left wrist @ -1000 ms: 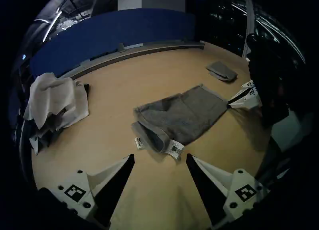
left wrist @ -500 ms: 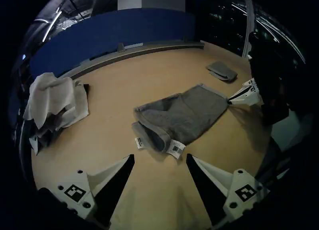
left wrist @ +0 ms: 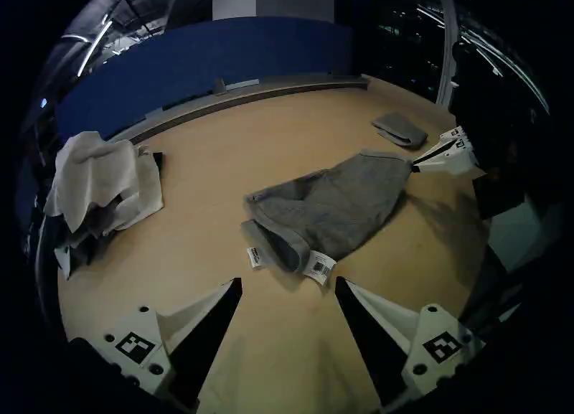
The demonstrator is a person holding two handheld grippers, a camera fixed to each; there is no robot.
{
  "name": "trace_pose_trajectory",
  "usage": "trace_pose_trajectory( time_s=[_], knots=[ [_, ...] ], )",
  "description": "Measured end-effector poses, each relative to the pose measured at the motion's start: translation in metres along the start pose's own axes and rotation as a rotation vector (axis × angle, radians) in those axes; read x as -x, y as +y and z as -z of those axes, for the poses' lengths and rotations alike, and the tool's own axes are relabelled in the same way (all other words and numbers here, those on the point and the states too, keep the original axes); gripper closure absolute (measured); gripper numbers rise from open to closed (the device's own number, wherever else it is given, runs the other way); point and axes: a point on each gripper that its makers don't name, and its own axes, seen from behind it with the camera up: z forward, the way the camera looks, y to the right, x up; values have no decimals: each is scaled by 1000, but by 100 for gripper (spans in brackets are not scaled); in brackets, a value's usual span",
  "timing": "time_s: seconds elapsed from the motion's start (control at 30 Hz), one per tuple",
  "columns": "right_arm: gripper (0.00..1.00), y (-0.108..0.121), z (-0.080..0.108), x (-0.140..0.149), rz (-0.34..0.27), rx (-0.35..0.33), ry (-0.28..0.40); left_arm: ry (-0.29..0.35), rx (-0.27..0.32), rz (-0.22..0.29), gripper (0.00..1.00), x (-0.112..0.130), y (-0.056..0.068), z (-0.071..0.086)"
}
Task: Fold towel
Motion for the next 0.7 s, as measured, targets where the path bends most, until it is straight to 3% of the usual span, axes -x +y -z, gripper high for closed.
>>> trace_pose_trajectory(
  time_s=[0.3,0.7],
  knots=[
    [98,-8,9,-36,34,0,60,9,1,0,3,-2,-2,5],
    [99,-39,9,-82,149,-26,112,24,-10,14,3,-2,-9,15]
  ],
)
